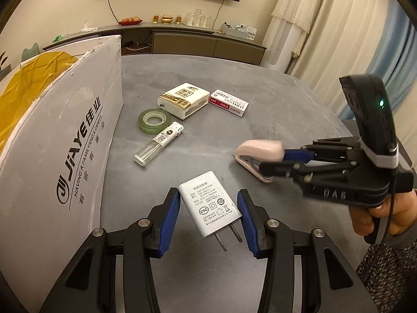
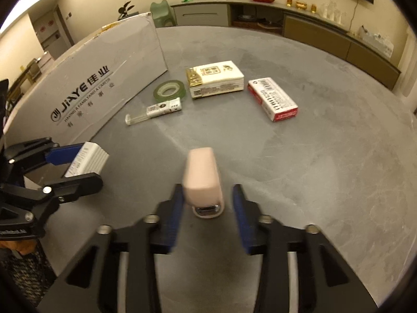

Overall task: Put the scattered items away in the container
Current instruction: 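Carry the stapler and charger toward the yellow-lined box with both tools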

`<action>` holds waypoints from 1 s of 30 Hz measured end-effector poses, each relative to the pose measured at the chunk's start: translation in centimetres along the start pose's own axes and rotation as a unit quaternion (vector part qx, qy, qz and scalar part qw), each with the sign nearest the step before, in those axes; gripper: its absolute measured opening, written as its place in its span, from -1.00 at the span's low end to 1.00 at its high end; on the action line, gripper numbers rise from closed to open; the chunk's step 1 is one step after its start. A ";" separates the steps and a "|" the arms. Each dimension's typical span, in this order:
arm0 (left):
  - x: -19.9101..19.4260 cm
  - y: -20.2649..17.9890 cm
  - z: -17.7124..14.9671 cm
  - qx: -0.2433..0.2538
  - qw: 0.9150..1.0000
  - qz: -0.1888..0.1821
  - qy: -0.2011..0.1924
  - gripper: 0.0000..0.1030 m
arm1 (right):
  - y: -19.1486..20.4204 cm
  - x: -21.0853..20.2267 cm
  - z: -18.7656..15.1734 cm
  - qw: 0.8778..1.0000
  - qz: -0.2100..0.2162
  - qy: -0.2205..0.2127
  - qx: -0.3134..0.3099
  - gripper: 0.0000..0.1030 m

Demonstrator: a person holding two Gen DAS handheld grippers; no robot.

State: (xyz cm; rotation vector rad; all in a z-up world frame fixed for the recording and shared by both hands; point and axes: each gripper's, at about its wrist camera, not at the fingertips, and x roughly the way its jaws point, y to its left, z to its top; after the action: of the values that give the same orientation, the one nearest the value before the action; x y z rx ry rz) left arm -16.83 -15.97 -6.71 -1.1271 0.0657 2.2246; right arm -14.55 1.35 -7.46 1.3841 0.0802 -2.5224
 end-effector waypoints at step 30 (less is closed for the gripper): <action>-5.2 -0.9 0.7 0.006 0.999 0.003 -0.044 -0.09 | 4.9 -3.6 1.8 0.998 -0.019 -0.060 -0.029 -0.47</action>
State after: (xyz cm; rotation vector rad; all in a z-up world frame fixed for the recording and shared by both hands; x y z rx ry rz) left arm -14.55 -17.77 -2.23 -1.0214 0.0464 2.2730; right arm -12.99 -2.99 -3.08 1.2184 0.1556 -2.6058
